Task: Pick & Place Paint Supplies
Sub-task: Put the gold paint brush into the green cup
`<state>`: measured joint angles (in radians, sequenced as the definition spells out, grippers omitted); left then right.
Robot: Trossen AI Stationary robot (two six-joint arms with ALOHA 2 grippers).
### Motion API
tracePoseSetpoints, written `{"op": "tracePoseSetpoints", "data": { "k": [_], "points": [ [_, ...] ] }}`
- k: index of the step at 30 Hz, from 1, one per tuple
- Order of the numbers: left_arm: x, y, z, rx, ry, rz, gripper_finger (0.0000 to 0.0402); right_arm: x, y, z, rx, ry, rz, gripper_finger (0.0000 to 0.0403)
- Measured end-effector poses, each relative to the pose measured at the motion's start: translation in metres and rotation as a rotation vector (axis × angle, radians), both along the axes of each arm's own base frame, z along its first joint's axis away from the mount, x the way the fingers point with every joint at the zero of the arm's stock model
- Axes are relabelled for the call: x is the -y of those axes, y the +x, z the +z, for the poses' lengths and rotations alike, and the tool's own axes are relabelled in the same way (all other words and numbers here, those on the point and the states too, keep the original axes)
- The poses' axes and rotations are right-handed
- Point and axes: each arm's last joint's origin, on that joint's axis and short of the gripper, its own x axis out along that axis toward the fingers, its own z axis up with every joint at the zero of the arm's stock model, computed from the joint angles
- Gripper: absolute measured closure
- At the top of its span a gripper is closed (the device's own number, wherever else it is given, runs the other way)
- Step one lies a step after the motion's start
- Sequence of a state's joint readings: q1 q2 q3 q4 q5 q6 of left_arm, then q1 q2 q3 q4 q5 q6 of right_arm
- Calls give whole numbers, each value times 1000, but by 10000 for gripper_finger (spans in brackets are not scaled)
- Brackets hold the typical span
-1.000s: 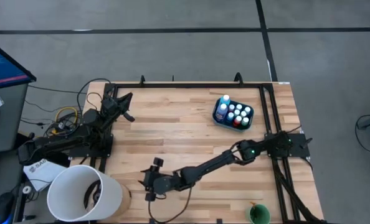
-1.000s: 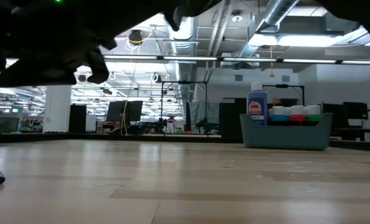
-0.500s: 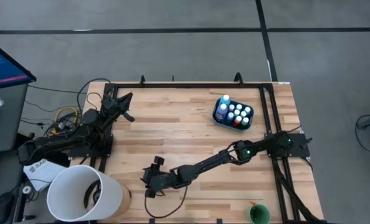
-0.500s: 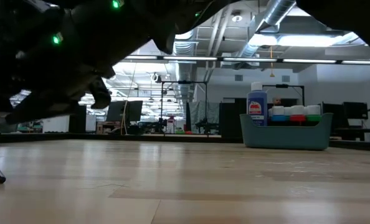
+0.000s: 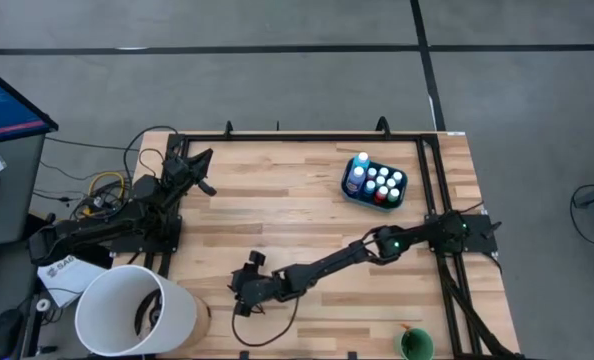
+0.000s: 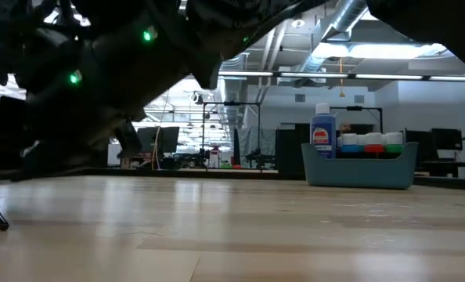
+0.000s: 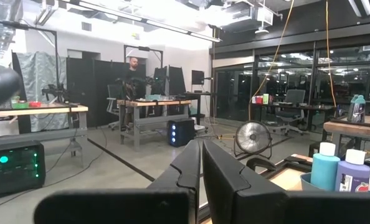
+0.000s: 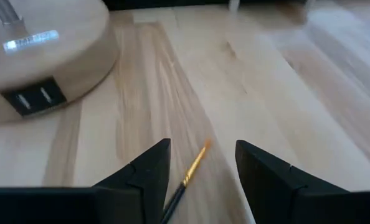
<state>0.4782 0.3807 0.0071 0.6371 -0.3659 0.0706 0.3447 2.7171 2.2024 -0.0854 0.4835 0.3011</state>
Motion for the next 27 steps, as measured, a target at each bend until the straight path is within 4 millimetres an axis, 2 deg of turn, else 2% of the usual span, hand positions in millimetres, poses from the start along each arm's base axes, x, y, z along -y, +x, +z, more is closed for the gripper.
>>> {"op": "tracePoseSetpoints", "data": {
  "k": [5,9,12,18,27],
  "points": [
    [0,0,0,0,0,0,394,0,0,-16,-25,41,-9,225],
    [0,0,0,-1,-1,0,394,2,-2,-18,-65,72,-25,236],
    [0,0,-1,-4,-2,-1,394,5,-5,-21,-115,124,-61,267],
    [0,0,0,-3,-2,0,394,9,-10,-25,-216,213,-86,382],
    [0,0,0,-3,-1,-1,394,-5,-22,-21,-311,230,-59,398]
  ]
}}
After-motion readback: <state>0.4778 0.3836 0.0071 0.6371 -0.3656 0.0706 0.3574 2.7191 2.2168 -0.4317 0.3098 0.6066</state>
